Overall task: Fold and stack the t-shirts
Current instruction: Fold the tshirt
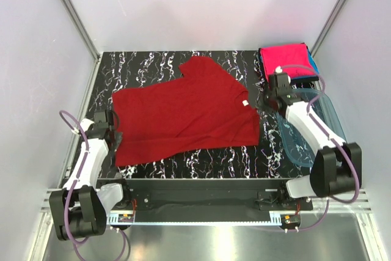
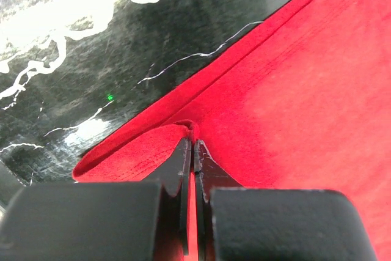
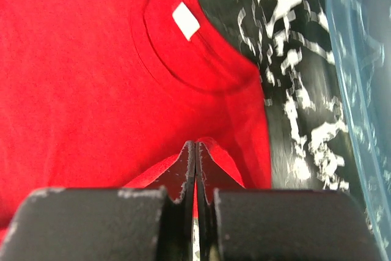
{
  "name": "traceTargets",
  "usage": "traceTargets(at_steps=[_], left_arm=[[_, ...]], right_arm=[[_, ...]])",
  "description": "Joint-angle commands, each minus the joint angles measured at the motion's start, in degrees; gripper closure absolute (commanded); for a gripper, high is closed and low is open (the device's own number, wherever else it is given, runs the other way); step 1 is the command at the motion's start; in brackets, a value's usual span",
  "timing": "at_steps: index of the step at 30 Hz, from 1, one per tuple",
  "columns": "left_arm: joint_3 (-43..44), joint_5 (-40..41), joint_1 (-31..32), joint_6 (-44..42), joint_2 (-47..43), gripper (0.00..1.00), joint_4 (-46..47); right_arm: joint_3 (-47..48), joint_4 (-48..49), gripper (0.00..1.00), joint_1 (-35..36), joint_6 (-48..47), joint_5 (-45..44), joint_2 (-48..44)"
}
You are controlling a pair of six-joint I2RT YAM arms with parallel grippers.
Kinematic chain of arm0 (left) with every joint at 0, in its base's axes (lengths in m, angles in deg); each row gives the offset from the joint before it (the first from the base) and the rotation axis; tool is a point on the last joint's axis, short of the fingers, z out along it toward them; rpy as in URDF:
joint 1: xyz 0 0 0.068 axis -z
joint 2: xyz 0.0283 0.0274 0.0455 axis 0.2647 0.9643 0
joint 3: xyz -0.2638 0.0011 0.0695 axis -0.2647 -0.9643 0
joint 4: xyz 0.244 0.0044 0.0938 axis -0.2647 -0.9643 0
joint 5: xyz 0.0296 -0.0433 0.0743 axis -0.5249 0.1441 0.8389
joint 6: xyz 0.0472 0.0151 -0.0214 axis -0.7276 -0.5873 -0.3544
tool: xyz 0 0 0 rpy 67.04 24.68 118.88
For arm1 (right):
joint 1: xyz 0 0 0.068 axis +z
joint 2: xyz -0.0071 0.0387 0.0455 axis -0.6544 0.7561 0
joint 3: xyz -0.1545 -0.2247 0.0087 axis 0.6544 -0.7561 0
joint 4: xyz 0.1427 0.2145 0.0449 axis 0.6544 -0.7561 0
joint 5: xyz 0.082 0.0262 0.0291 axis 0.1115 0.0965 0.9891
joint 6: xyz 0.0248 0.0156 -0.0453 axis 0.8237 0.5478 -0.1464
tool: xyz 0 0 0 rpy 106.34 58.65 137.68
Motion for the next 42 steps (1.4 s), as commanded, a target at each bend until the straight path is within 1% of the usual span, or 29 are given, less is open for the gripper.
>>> traceTargets(at_steps=[1,6,10,15,20,25,28,33,36,39,42], left_arm=[[3.9,3.1,-0.5,-1.2,-0.7,1.0,1.7],[5.3,5.3,-0.5,-1.6,0.0,1.0,1.5],[5.7,5.4,-0.5,-1.4,2.8,1.0,1.5],[7.6,7.5,-0.5,-1.7,5.6,1.0,1.4],[11.0,7.8,-0.6,-3.5,8.0,1.0,1.6],[13.3,8.3,-0.5,-4.3,12.4,1.0,2.0],[13.9,8.3,-0.5,-4.1,14.0,1.0,2.1],[15.9,7.2,-0.5,-5.6,16.8,1.0,2.5],[16.0,5.6,-0.4,-6.4,17.1,1.0,2.3],[14.7,4.8,-0.3,-6.5,14.1,1.0,2.0],[13.6,4.8,-0.3,-6.2,11.1,1.0,0.5]], right_arm=[[7.0,-2.0,1.0,0.2,-5.1,-3.1,3.2],[10.7,-3.3,1.0,0.2,-6.7,-3.5,6.4],[13.4,-2.7,1.0,0.4,-7.8,-2.7,8.1],[17.2,-2.9,1.0,0.4,-10.4,-4.5,10.4],[17.2,-4.1,1.0,0.5,-12.6,-7.2,10.2],[18.5,-3.0,1.0,0.5,-12.1,0.9,12.3],[19.1,-1.4,1.0,0.6,-11.5,2.2,13.6],[21.2,-1.7,1.0,0.6,-12.7,2.2,16.5],[20.5,-3.5,1.0,0.6,-12.7,2.2,16.0],[19.1,-6.1,1.0,0.6,-11.5,-2.5,13.5],[17.1,-8.0,1.0,0.7,-10.0,-5.5,9.0]])
